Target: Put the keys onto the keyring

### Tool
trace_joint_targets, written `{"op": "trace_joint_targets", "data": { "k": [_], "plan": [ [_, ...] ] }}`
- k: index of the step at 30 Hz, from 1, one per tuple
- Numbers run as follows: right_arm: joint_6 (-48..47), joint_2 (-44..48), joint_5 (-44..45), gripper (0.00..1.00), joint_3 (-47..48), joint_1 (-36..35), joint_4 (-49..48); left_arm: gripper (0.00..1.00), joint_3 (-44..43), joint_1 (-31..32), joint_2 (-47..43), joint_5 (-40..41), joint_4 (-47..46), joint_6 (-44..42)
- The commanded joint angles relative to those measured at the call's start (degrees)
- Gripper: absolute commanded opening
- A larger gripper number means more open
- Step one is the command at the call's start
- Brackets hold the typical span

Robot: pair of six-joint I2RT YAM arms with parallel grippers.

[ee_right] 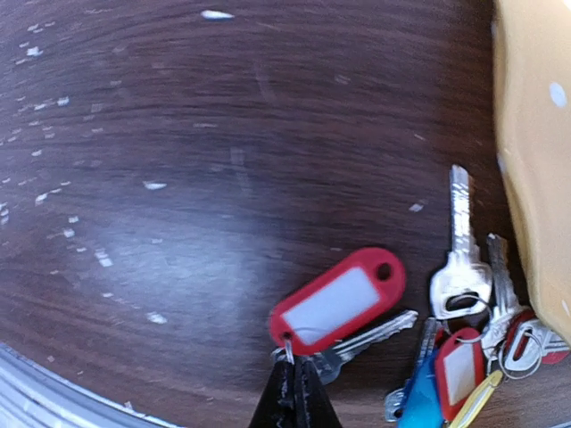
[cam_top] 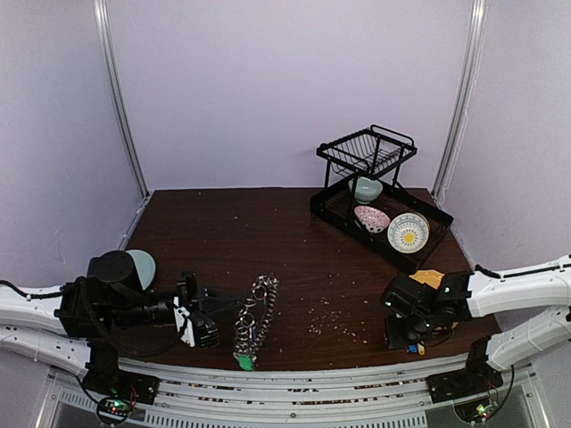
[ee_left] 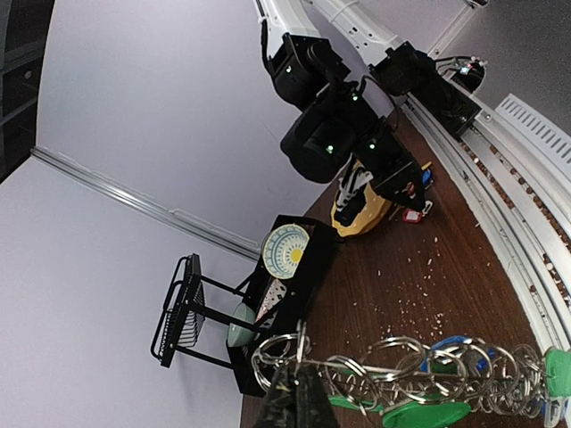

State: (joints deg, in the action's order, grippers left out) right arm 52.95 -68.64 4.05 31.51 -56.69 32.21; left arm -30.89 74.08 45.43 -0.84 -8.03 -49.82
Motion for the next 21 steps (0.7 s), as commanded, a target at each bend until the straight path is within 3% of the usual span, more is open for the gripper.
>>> {"op": "trace_joint_targets", "data": {
  "k": [1,5,8,13,17,21],
  "plan": [
    [-8.03,0.36,-4.1,0.0,6.58,-0.48,-0.95,0.0,-0.04,0.18,0.27,0.76,-4.68,0.49],
    [-19.03,0.18,-9.14,0.0,17.1,-4.16,-3.96,0.0,-0.16,0.18,1.98,2.77,-4.8,-0.3],
    [-29.24,-2.14,-18.38,0.0,24.86,-7.43,-5.73,0.0,-0.34,0.1,2.44,3.08,-4.56,-0.49],
    [-42.09,-9.14,-30.12,0.0,35.75,-10.2,-0.12,0.0,-0.92,0.1,3.18,2.6,-3.5,-1.18],
    [-48.8,-15.59,-34.62,0.0,44.93,-12.57,4.64,0.0,-1.08,0.15,3.79,2.02,-3.0,-1.54],
    [-52.46,-18.37,-38.91,0.0,49.47,-13.03,3.46,0.0,-0.09,0.18,2.21,0.18,-2.82,-3.92]
  ]
}}
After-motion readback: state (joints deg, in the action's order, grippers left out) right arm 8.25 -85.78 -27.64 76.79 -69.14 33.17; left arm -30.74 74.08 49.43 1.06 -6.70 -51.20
